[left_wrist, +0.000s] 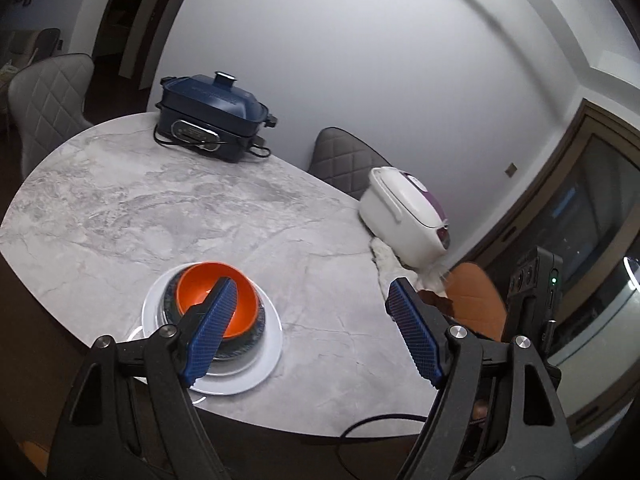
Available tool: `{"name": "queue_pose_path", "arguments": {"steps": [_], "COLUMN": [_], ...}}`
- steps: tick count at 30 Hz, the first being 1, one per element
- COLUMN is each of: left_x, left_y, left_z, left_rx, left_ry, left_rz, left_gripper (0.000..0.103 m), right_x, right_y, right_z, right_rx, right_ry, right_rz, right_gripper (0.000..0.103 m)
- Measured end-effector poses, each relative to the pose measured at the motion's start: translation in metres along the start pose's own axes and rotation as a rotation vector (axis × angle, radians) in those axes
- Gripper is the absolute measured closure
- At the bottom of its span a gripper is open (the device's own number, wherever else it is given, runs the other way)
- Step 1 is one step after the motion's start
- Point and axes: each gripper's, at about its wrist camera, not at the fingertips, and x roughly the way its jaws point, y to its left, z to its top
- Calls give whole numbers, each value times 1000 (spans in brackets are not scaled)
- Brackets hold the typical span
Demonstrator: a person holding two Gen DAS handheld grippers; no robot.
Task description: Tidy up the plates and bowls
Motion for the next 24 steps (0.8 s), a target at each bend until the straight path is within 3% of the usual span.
{"name": "queue_pose_path", "arguments": {"steps": [3,6,10,12,14,16,18,20,22,24], "left_x": [-12,-27,-32,-22,-13,-15,-18,-13,0,13], "left_y": [-26,-36,-13,2,8,10,16,26,38,47], "left_z": [-14,-22,-21,-20,-19,-13,2,16,26,28], "left_rx": [82,148,70,37,45,87,105,106,131,186], "left_ry": [50,47,78,169,245,241,178,132,141,166], "left_rz": [-41,-110,-168,-194,-173,-159,-62,85,262,389], "left_gripper": [26,26,26,23,22,22,22,22,22,22], "right_x": [-22,-32,-34,-33,-34,-31,-27,-21,-14,-6], "right_y": [13,21,30,37,46,54,60,64,67,68], "right_z": [1,-1,-3,-3,-6,-8,-10,-11,-11,-9], "right_rx": [-21,-17,7,8,-3,-9,-10,-11,-4,-5], "right_ry": [-91,-139,-164,-173,-185,-178,-167,-152,-131,-89], "right_rz": [-9,-13,-35,-50,-66,-97,-131,-175,-223,-288], "right_gripper": [0,0,0,0,0,0,0,0,0,0]}}
